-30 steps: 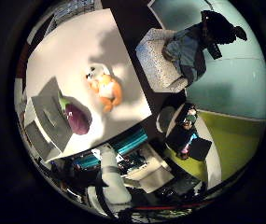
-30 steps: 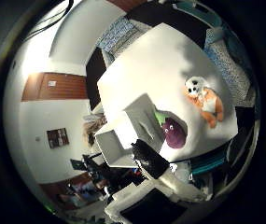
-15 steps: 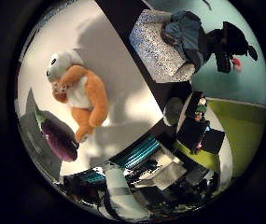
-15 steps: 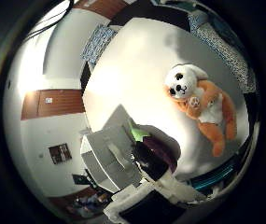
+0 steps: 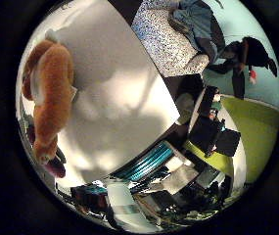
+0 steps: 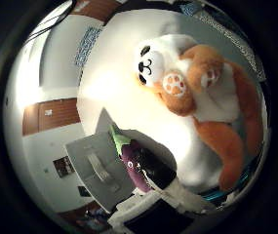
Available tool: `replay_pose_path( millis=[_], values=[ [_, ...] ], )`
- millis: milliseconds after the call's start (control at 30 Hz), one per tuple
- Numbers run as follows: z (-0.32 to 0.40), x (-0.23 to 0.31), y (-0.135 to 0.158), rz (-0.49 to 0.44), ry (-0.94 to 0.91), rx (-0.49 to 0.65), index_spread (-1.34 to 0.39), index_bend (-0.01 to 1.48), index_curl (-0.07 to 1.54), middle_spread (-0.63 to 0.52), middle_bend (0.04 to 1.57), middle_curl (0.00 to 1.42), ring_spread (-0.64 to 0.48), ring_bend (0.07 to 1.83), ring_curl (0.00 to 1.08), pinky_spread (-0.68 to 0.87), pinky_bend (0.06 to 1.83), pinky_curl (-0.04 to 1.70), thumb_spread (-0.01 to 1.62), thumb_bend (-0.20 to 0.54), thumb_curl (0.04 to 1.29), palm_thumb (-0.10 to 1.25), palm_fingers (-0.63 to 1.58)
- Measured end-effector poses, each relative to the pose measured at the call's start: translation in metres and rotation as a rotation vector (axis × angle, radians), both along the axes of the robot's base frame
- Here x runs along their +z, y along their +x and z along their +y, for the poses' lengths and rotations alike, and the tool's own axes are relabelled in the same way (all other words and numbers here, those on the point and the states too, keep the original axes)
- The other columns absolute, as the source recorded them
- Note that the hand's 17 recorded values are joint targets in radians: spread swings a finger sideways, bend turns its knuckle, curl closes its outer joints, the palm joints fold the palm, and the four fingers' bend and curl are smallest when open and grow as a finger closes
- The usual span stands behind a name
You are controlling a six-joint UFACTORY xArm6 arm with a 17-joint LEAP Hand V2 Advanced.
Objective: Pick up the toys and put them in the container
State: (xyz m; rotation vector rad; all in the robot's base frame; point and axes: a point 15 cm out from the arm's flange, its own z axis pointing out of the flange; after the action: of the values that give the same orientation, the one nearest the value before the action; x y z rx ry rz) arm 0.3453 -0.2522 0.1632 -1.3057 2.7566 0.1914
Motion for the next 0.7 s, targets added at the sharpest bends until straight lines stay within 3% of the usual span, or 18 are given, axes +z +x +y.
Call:
replay_pose_path(
  millis=[700],
  values=[
    [0.014,-0.046,0.002,0.116,0.051,0.081,-0.15,0.17,0.28,0.2,0.19,0.31,0.24,0.33,0.26,0.44,0.47,0.29,1.1,-0.019,0.33,0.56,0.1]
  ],
)
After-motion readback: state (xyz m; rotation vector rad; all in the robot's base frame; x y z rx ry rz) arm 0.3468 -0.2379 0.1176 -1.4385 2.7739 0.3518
